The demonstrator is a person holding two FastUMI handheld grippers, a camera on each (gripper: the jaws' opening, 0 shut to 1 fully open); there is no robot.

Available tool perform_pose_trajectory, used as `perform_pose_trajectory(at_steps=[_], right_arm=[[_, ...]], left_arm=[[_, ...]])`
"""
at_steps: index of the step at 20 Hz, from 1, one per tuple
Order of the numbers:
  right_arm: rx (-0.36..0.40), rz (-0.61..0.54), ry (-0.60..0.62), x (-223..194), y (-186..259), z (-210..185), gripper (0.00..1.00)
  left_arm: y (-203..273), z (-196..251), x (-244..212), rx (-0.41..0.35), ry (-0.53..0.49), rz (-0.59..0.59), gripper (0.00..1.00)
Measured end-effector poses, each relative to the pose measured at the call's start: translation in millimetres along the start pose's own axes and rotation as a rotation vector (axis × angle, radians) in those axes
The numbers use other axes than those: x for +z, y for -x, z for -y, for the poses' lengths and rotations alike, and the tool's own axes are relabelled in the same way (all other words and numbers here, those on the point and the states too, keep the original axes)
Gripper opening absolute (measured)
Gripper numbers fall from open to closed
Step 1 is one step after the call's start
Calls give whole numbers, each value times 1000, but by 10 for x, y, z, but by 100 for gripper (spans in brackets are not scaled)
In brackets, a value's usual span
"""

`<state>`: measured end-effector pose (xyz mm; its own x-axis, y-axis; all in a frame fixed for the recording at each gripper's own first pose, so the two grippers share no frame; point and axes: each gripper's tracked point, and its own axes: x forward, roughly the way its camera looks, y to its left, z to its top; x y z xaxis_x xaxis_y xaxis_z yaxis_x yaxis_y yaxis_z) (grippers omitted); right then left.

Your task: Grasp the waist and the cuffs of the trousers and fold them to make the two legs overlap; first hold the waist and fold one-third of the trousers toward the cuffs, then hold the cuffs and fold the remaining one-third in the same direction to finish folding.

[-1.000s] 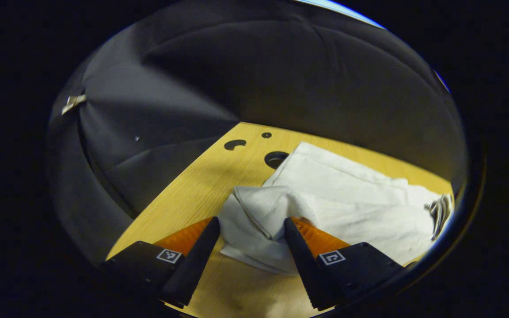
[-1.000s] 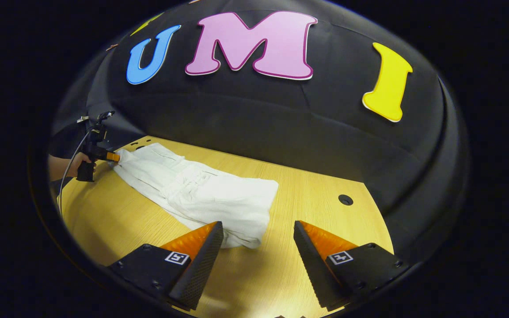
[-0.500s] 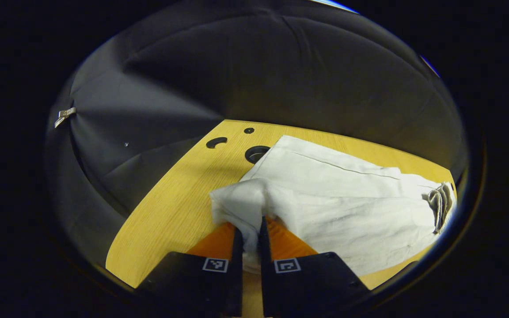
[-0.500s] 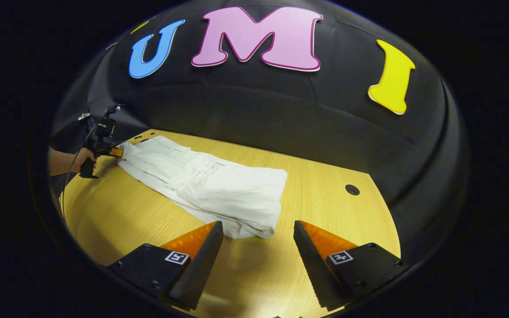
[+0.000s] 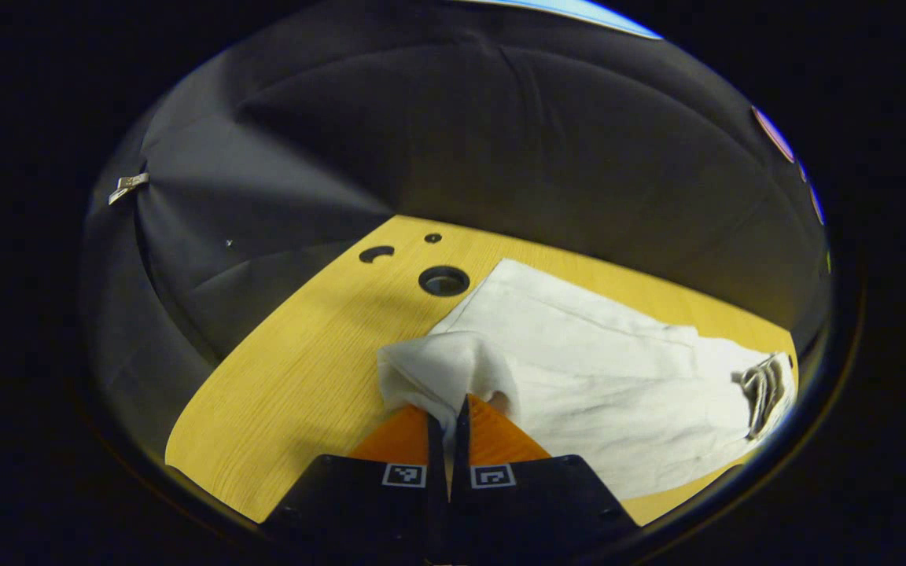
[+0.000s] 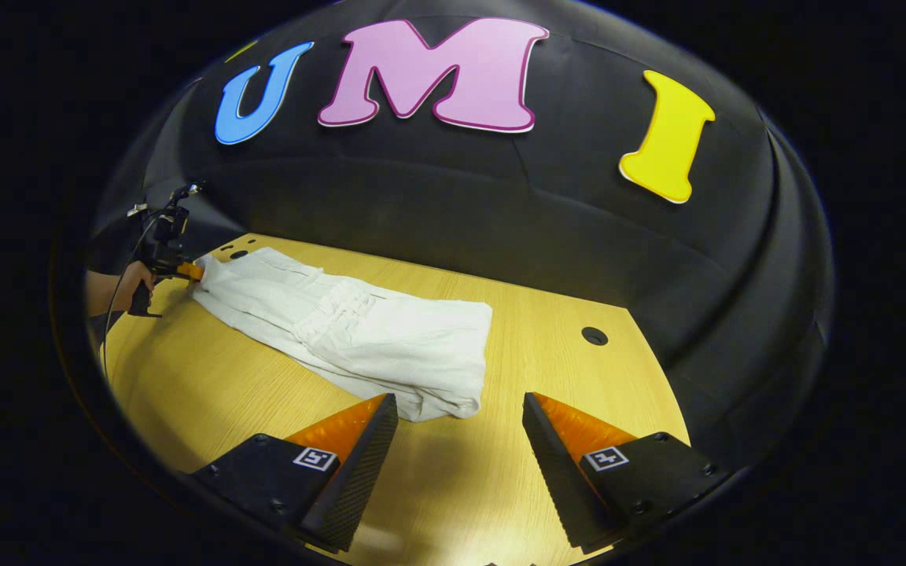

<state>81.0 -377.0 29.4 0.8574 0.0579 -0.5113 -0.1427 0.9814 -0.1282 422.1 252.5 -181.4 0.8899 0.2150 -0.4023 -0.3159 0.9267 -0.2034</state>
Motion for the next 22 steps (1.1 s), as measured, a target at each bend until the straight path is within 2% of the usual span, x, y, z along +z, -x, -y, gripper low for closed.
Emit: perform_pose_trajectory(at_steps=[7, 11, 15, 16, 18, 19, 20, 21, 22], right_arm=[[-37, 8, -43, -17, 129, 189, 98], [-57, 13, -62, -10, 196, 281, 98], [-84, 23, -85, -14, 283, 409, 98], [-91, 25, -91, -16, 292, 424, 98], [-105, 27, -106, -50, 358, 502, 98], [-114, 27, -115, -75, 393, 539, 98], [-122, 29, -124, -91, 423, 573, 98], [-130, 28, -133, -116, 456, 610, 98], [-137, 25, -140, -154, 487, 643, 98]], left_arm=[[477, 437, 528, -93, 105, 80, 6], [688, 776, 729, -145, 95, 114, 6], [982, 1377, 936, -228, 41, 161, 6], [1055, 1546, 964, -253, 30, 169, 1], [1166, 1837, 983, -277, 30, 178, 10], [1203, 1994, 979, -299, 35, 179, 6], [1254, 2172, 976, -329, 40, 179, 10], [1298, 2361, 963, -357, 39, 174, 10], [1344, 2535, 947, -380, 34, 170, 6]])
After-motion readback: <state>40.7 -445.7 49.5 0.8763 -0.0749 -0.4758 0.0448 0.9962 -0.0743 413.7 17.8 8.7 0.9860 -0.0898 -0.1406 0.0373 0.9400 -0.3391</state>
